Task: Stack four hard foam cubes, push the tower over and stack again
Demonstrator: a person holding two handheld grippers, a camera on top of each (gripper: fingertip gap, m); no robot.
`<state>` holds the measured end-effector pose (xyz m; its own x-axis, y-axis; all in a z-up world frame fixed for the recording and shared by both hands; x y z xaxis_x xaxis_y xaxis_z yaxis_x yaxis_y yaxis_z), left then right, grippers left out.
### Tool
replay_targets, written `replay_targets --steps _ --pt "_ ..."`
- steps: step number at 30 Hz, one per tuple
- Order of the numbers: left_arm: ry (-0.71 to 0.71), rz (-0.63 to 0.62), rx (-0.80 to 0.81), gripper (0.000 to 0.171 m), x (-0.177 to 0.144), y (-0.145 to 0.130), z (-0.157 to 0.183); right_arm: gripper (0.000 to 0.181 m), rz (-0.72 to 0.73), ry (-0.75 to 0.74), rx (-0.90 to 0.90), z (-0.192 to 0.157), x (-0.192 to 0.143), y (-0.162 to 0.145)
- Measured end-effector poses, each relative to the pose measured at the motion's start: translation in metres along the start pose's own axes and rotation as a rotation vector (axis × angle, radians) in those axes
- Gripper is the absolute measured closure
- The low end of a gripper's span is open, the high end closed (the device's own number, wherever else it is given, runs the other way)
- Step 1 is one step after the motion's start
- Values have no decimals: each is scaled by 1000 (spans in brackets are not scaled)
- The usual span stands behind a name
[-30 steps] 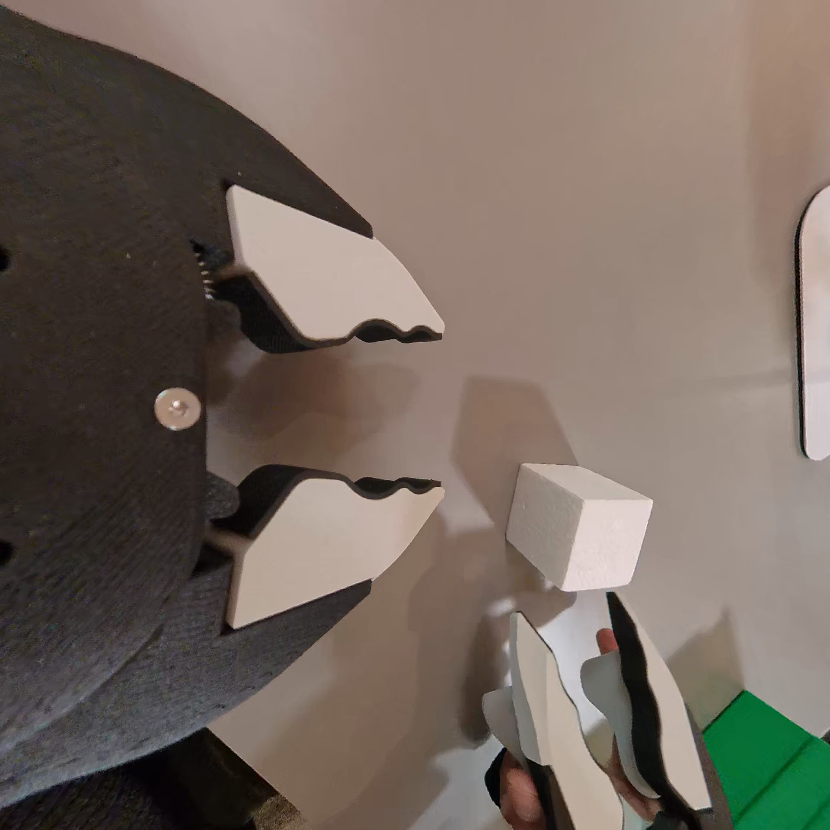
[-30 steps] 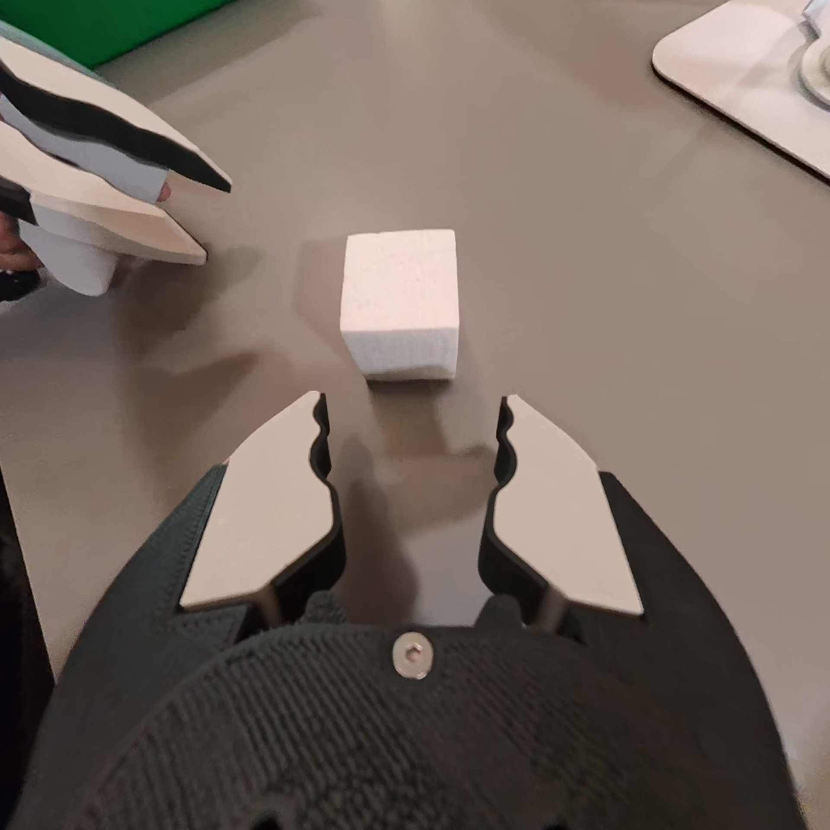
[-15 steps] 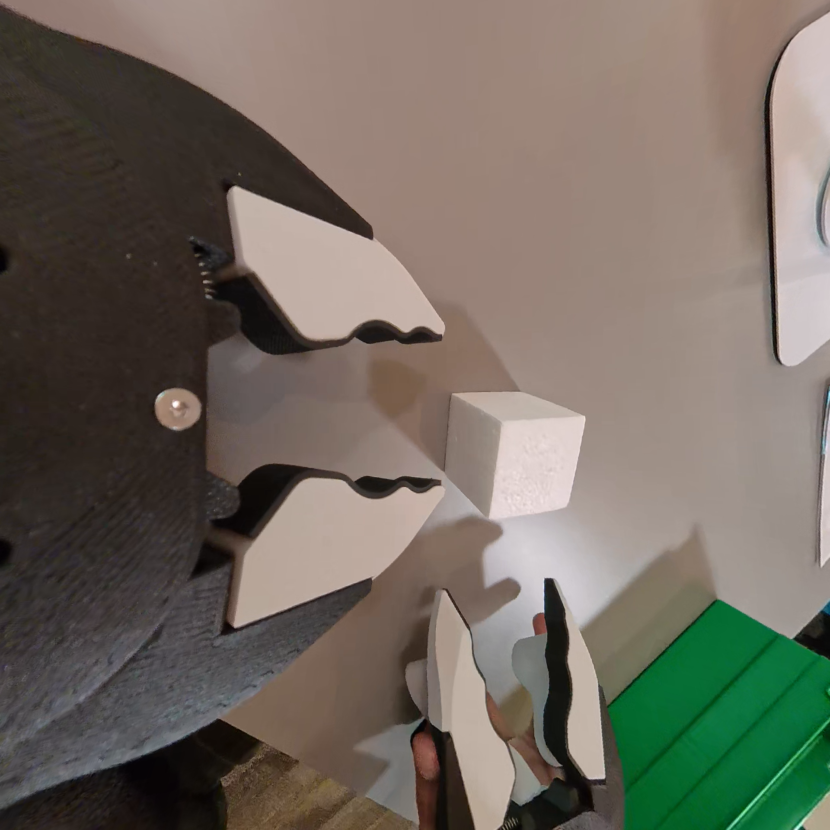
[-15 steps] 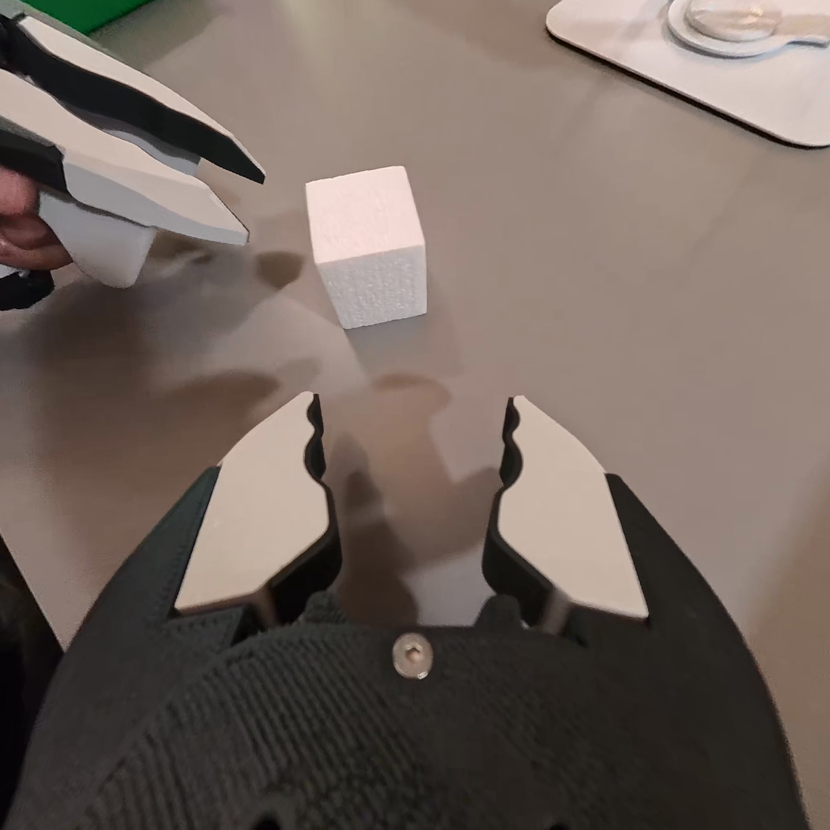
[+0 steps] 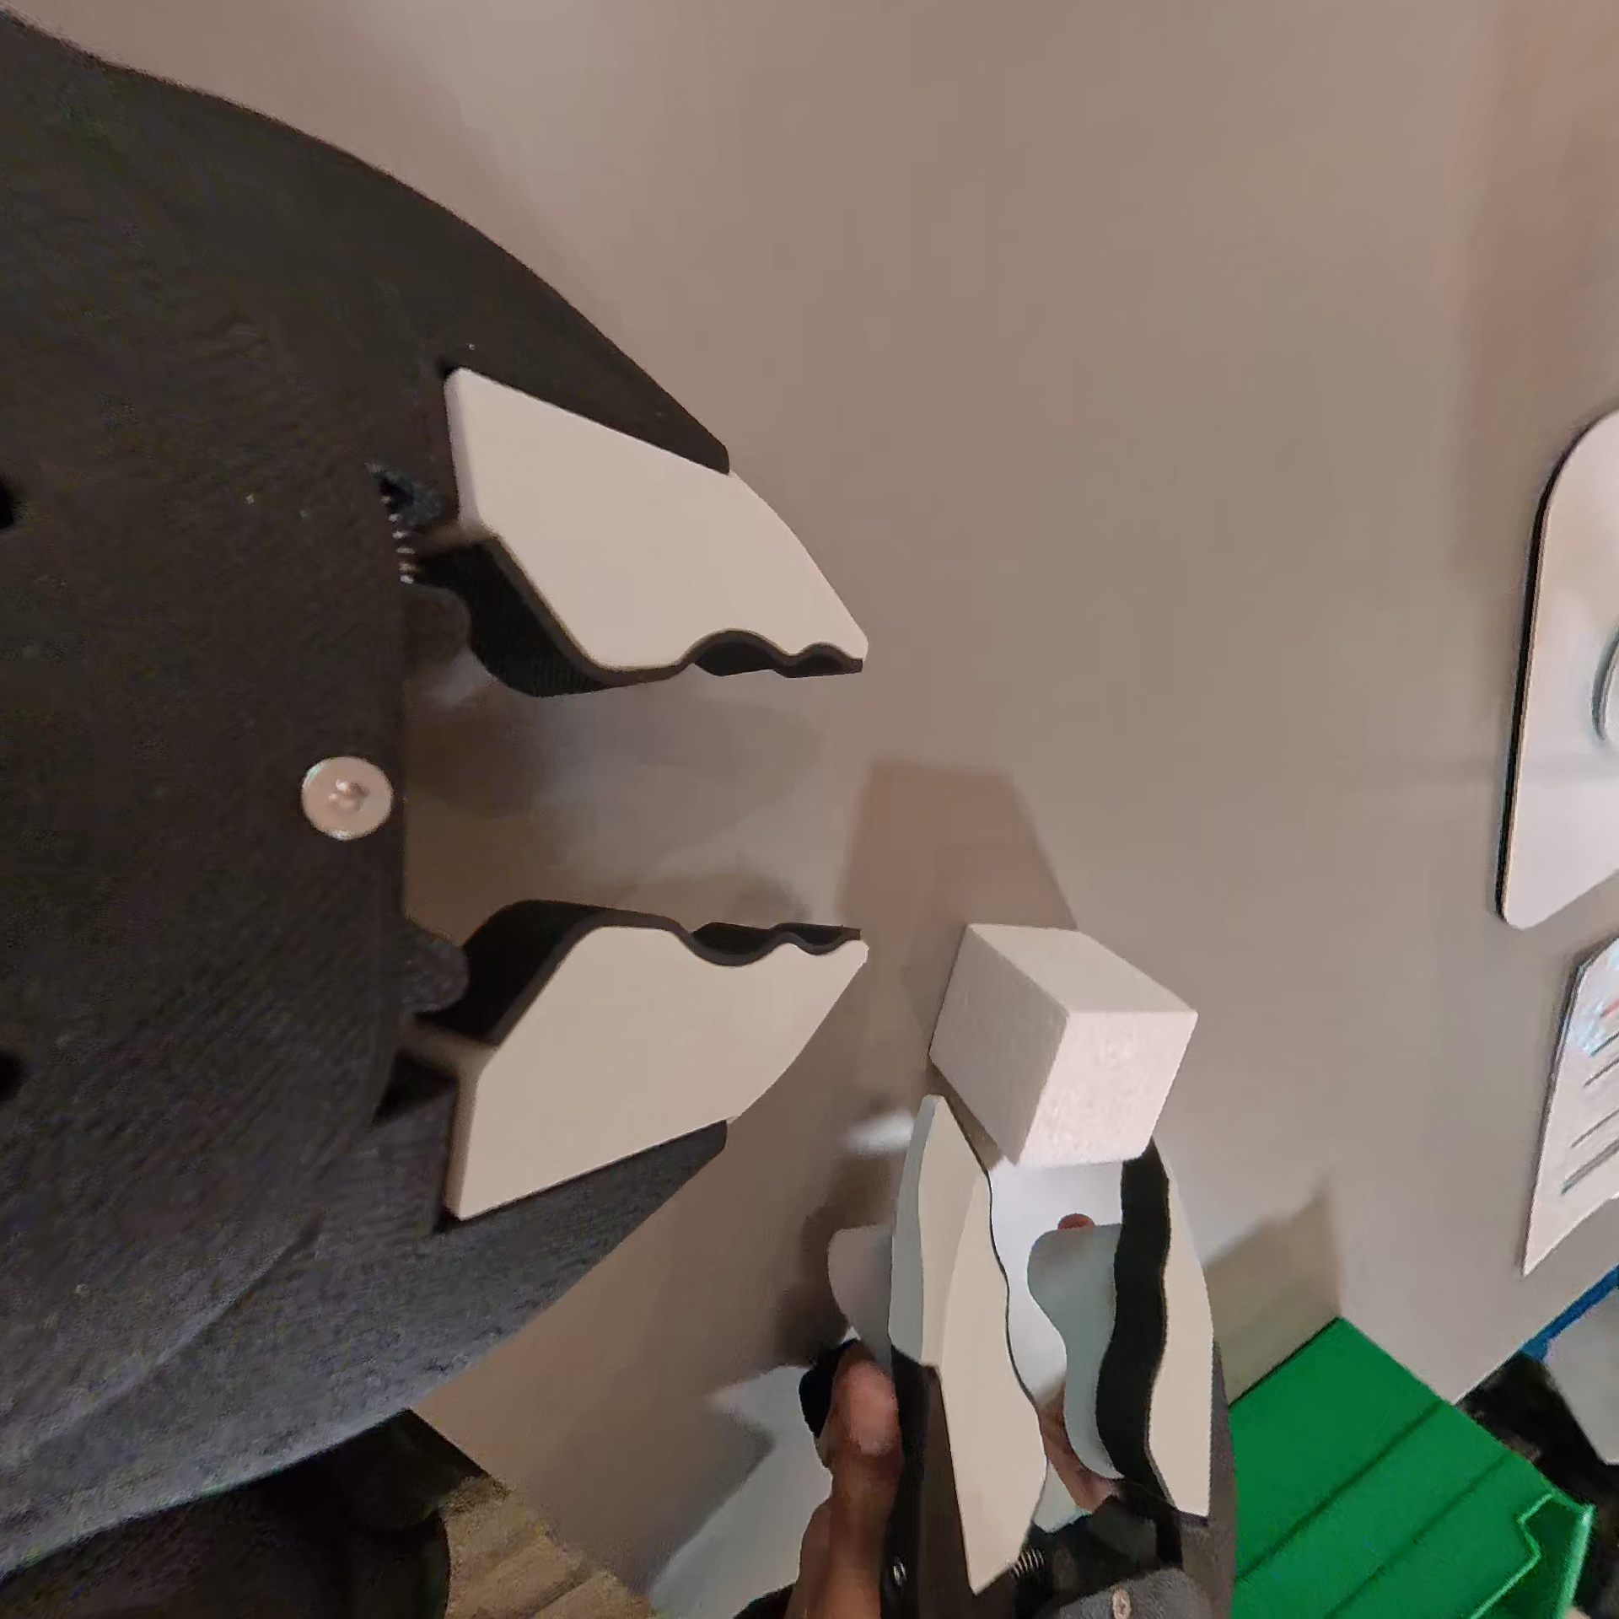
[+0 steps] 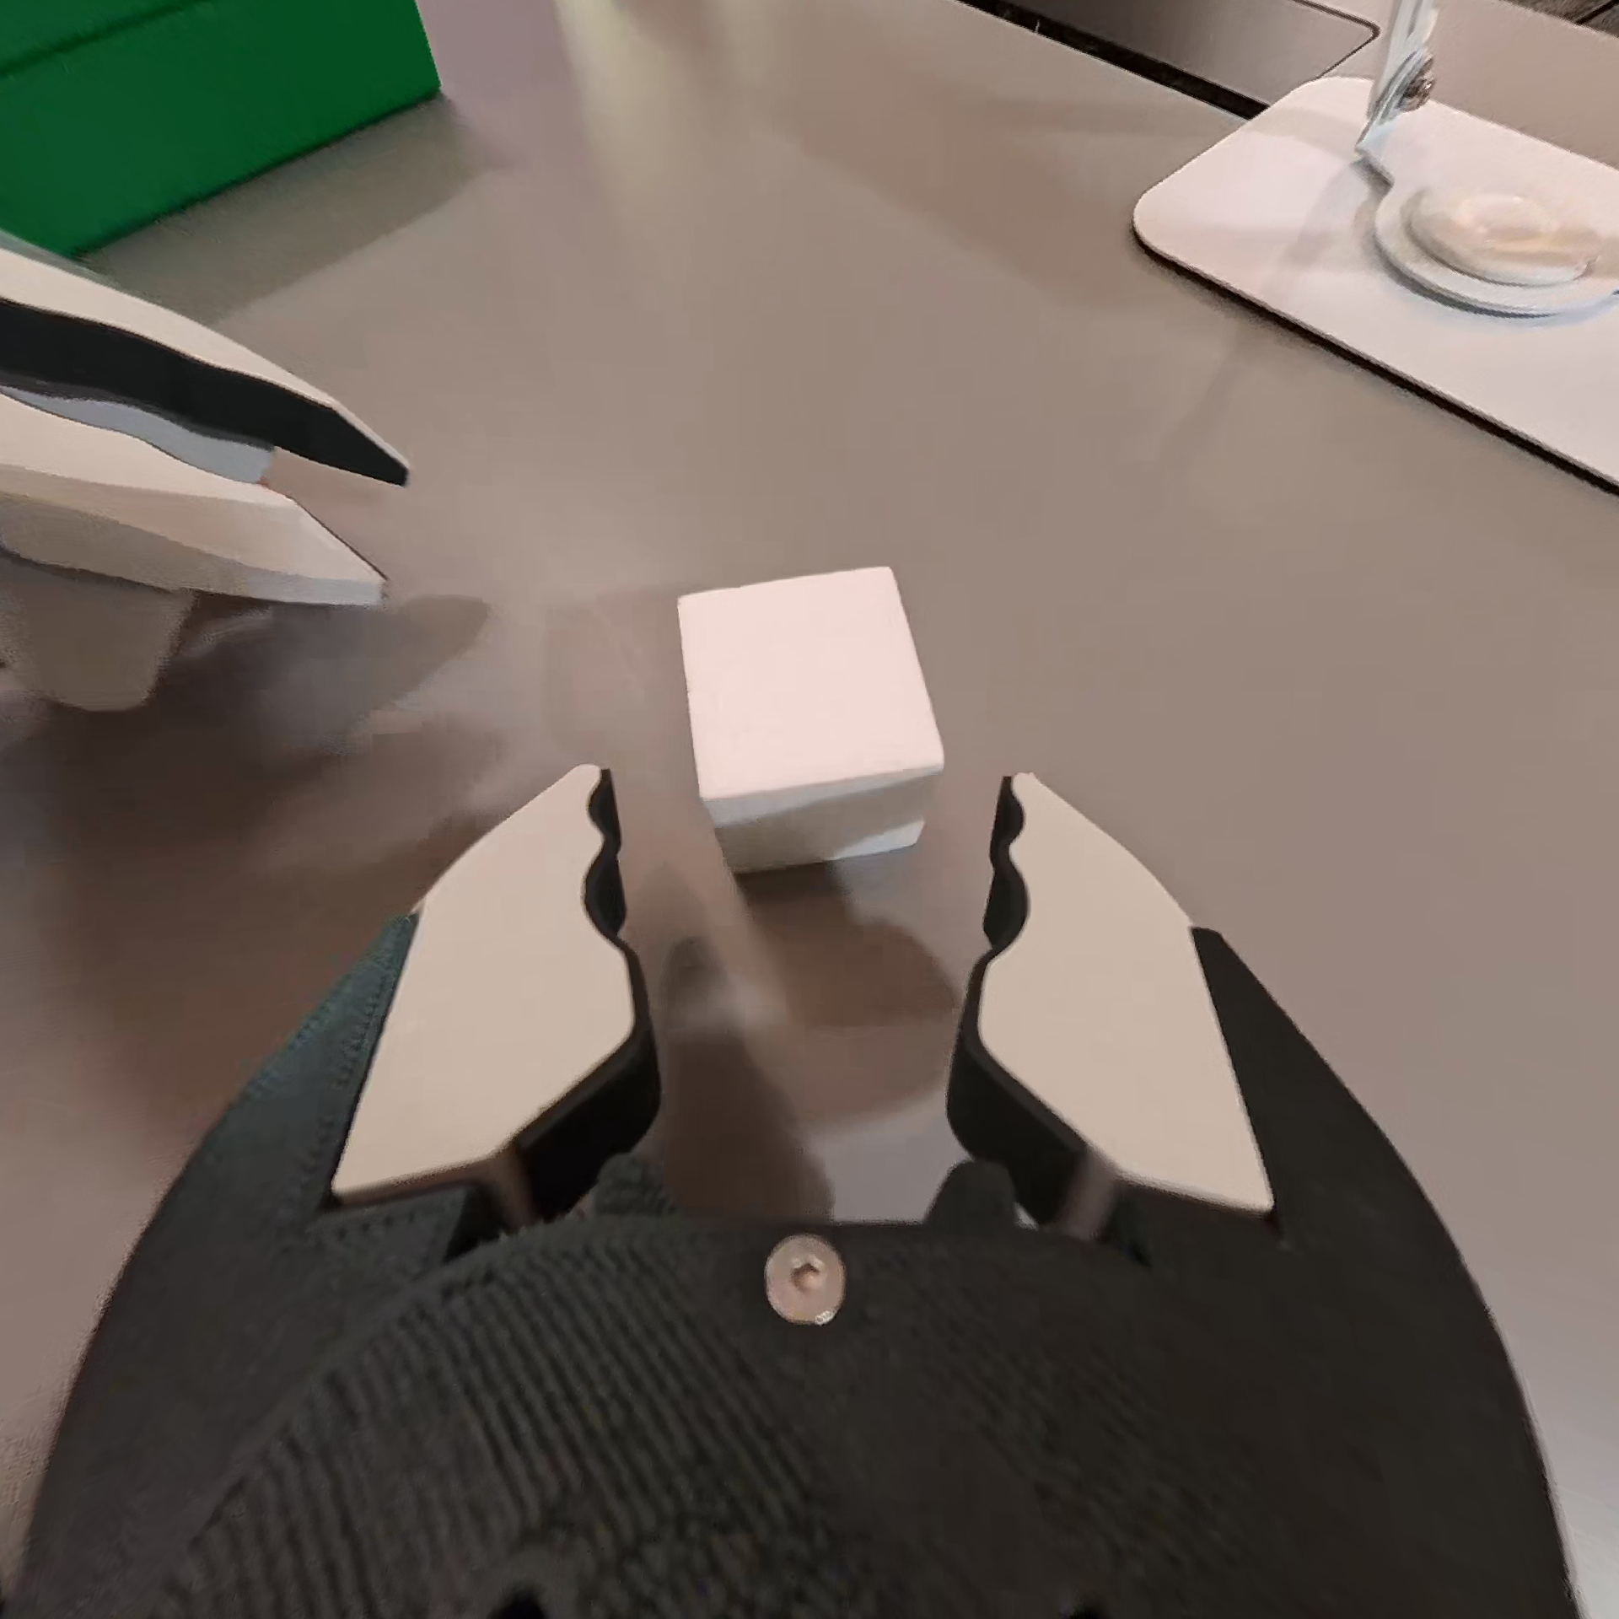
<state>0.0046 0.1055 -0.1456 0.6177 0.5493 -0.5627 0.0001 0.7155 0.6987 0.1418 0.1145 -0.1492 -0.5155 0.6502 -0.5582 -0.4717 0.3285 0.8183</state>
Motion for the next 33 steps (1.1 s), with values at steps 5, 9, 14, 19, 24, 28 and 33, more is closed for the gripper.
replay_targets --steps 5,9,14,19,24,28,33 --pt "35 10 -15 116 -10 -5 -10 116 -21 -8 -32 2 10 4" --pt "52 20 -24 116 -17 -6 -14 124 -38 29 -76 5 12 4" --pt "55 26 -37 116 -19 -6 -17 124 19 247 -175 -6 0 0" --pt "49 12 -25 116 -16 -8 -13 124 84 392 -210 -11 -13 -1" --pt "55 1 -6 116 -17 -13 -12 124 42 388 -315 -10 -11 -6" --pt "62 13 -20 117 -22 -13 -14 124 22 414 -333 -11 -8 -7" --pt "72 18 -28 117 -26 -15 -17 124 20 439 -352 -9 -6 -6"
Point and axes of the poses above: each gripper's, where its closed fingertips meet, x out along the fingers, y out of its top, z = x × y across the jaws, the point moved 2 cm from there along -x, back along the fingers, and after that the axes turned 11 degrees about -x, right-handed, at the moved point
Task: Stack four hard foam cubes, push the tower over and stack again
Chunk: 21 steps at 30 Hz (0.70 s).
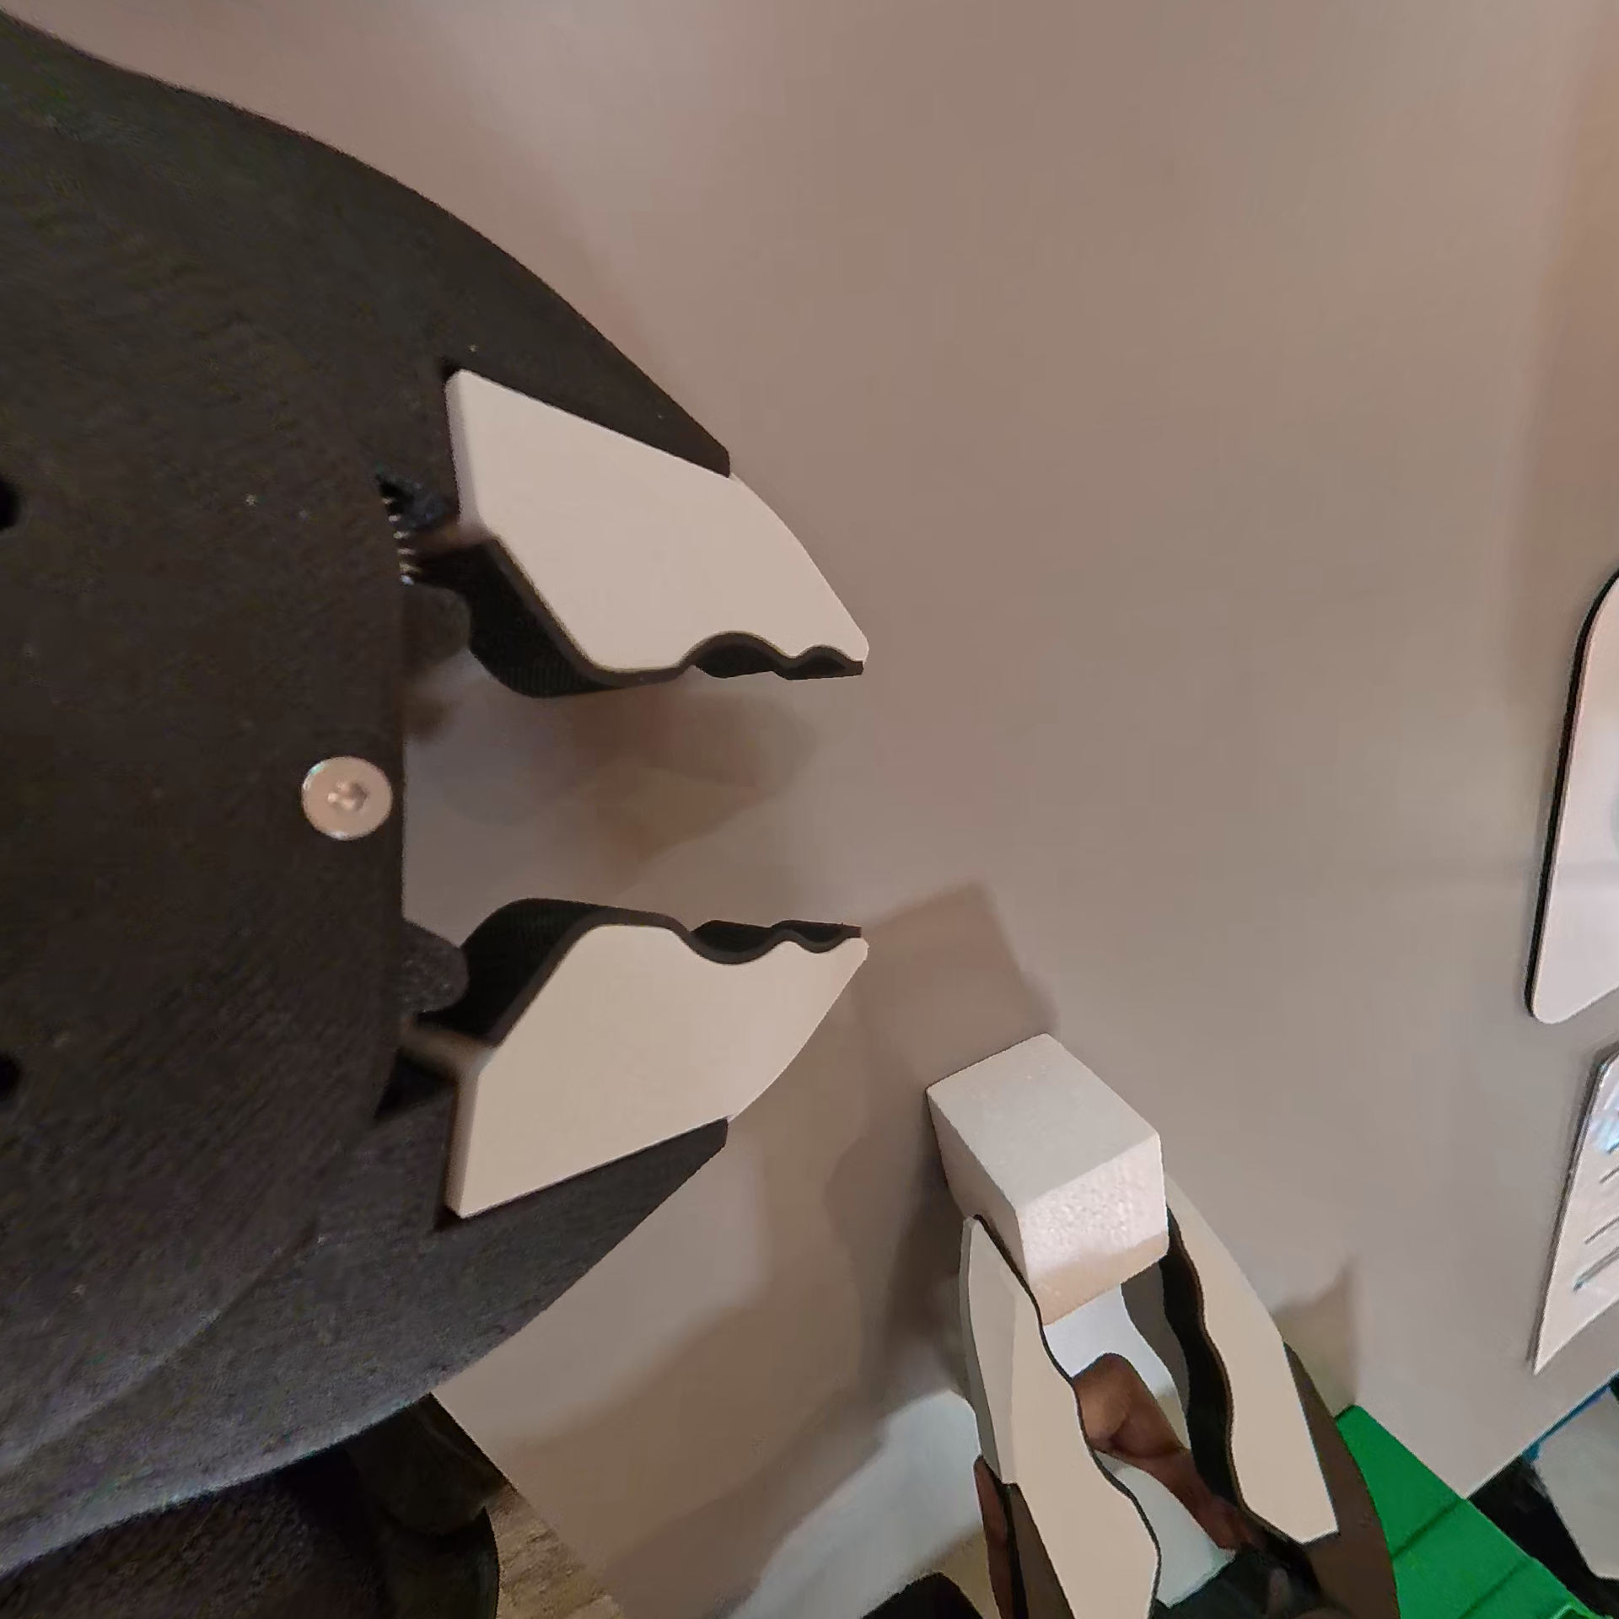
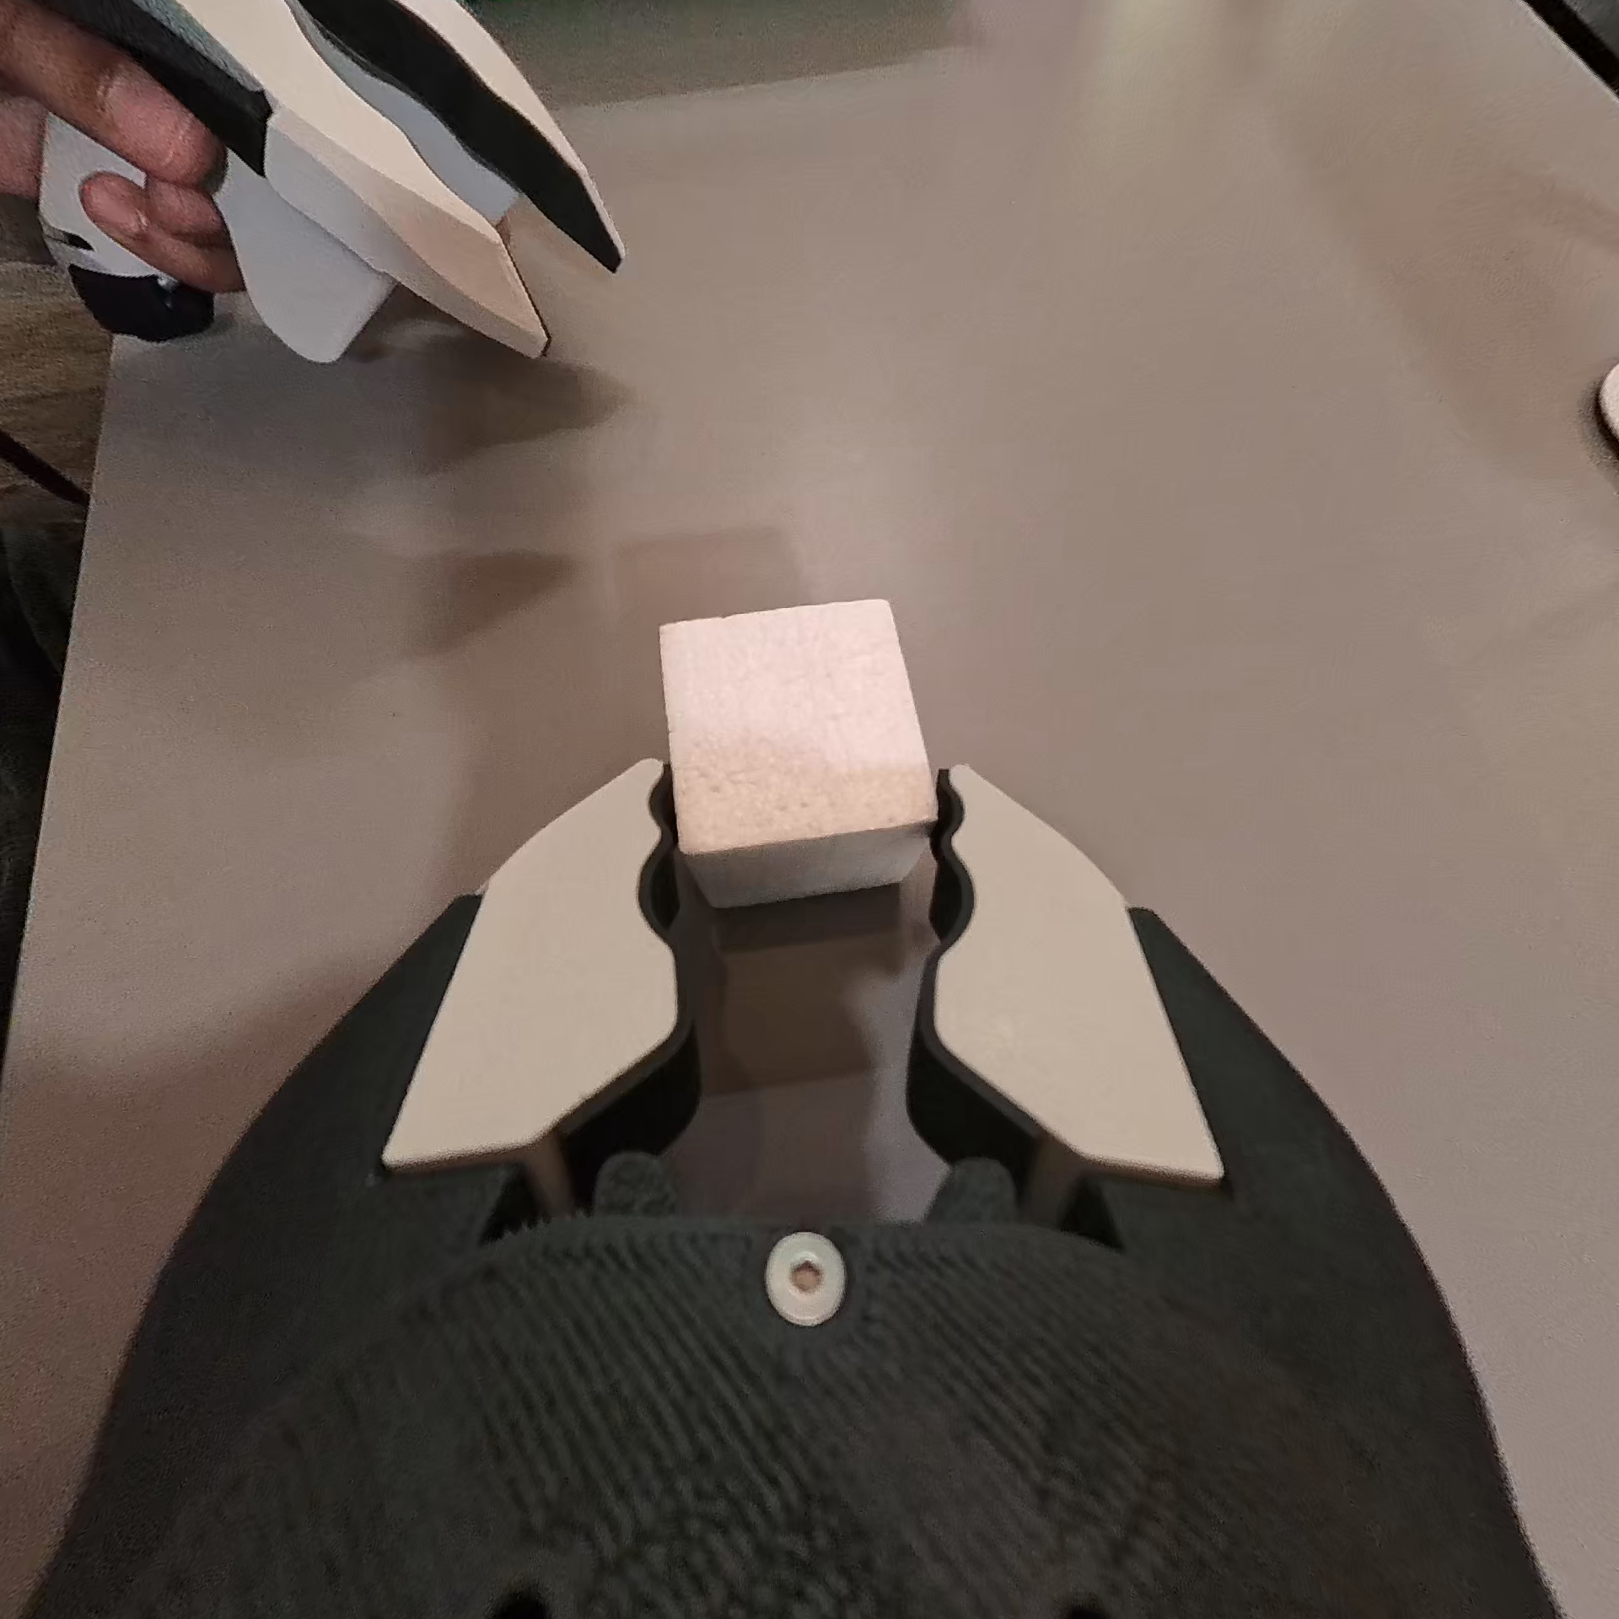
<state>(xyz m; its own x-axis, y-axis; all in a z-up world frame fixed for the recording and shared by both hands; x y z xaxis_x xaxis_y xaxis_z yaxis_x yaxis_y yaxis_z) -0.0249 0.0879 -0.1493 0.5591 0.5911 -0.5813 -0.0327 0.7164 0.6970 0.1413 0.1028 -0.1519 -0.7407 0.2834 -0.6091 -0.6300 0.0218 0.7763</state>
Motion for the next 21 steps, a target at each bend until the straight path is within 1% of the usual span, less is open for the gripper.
replay_targets --steps 7,13,16,18,21 --pt "15 20 -5 119 -4 1 -4 124 11 33 -1 5 1 -1" --pt "17 13 -4 119 -3 0 -4 124 0 26 -21 2 2 0" --pt "17 11 0 120 -2 0 -3 124 -2 22 -2 1 2 1" --pt "14 10 -1 120 -1 1 -3 114 -15 18 16 0 1 3" --pt "13 5 2 119 -1 0 -3 106 -23 -6 7 0 1 7"
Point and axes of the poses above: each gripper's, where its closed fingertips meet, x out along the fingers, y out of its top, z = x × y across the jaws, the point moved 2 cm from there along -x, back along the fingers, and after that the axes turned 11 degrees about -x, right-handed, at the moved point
